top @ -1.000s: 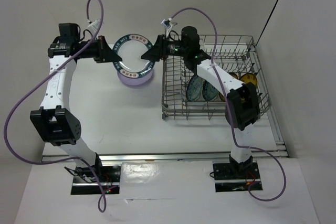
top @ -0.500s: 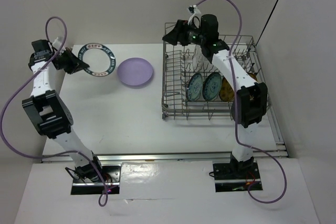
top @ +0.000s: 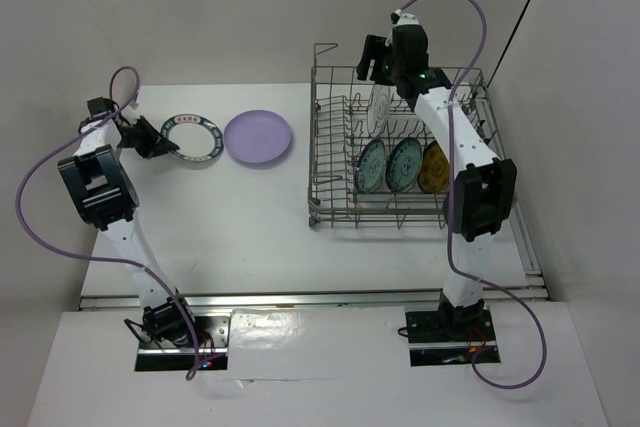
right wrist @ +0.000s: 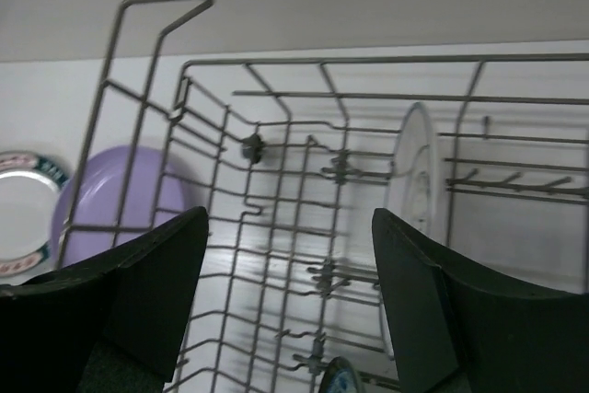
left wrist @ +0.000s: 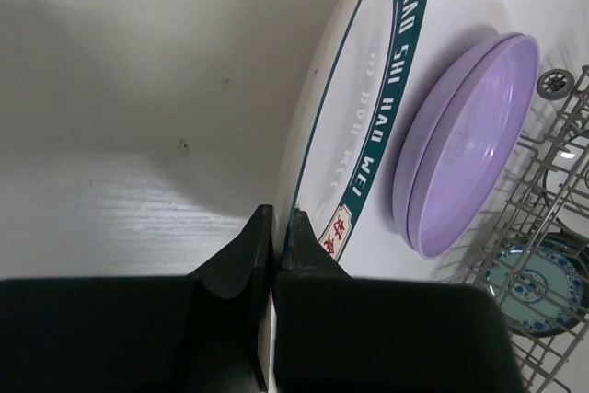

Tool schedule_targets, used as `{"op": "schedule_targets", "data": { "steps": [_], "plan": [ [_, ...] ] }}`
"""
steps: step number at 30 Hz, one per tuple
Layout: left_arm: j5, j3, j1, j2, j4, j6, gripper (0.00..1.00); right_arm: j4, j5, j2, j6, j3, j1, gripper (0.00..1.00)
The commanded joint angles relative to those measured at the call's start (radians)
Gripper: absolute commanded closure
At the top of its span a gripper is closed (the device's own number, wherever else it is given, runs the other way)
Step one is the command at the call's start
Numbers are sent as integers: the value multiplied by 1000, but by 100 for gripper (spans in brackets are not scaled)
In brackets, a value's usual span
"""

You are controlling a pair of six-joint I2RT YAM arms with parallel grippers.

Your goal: Unload the plates from the dish rack

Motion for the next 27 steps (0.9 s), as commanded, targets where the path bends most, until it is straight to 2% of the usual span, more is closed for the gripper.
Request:
{"op": "schedule_targets", "data": {
  "steps": [1,4,5,6,10,13,18,20,21,22,23,25,26,27],
  "plan": [
    [-41,67,-3,42,35,17,100,-105,224,38,-51,93,0,21],
    [-41,84,-3,79,11,26,98,-105,258,57,-62,84,0,19],
    [-58,84,-3,88,11,26,94,-105,258,57,-71,84,0,18],
    [-70,84,-3,88,11,26,83,-114,246,67,-71,75,0,18],
    [-140,41,6,79,2,26,63,-115,248,103,-71,56,0,18],
    [-141,31,6,79,2,26,54,-115,271,130,-71,56,0,18],
    [-162,18,6,51,-8,35,49,-104,296,150,-62,35,0,21],
    [-174,18,6,22,-24,44,47,-90,296,159,-62,15,0,28],
    [-174,18,6,12,-37,53,41,-90,296,159,-62,15,0,33],
    [-190,18,6,-1,-52,53,39,-90,296,169,-62,24,0,39],
    [-208,18,6,-28,-52,53,37,-102,296,169,-71,41,0,51],
    [-217,8,6,-57,-67,62,31,-116,305,169,-71,52,0,63],
    [-226,-6,6,-73,-80,63,30,-116,339,155,-82,52,0,75],
    [-226,-6,6,-102,-80,63,29,-87,359,141,-94,52,0,81]
  ]
}}
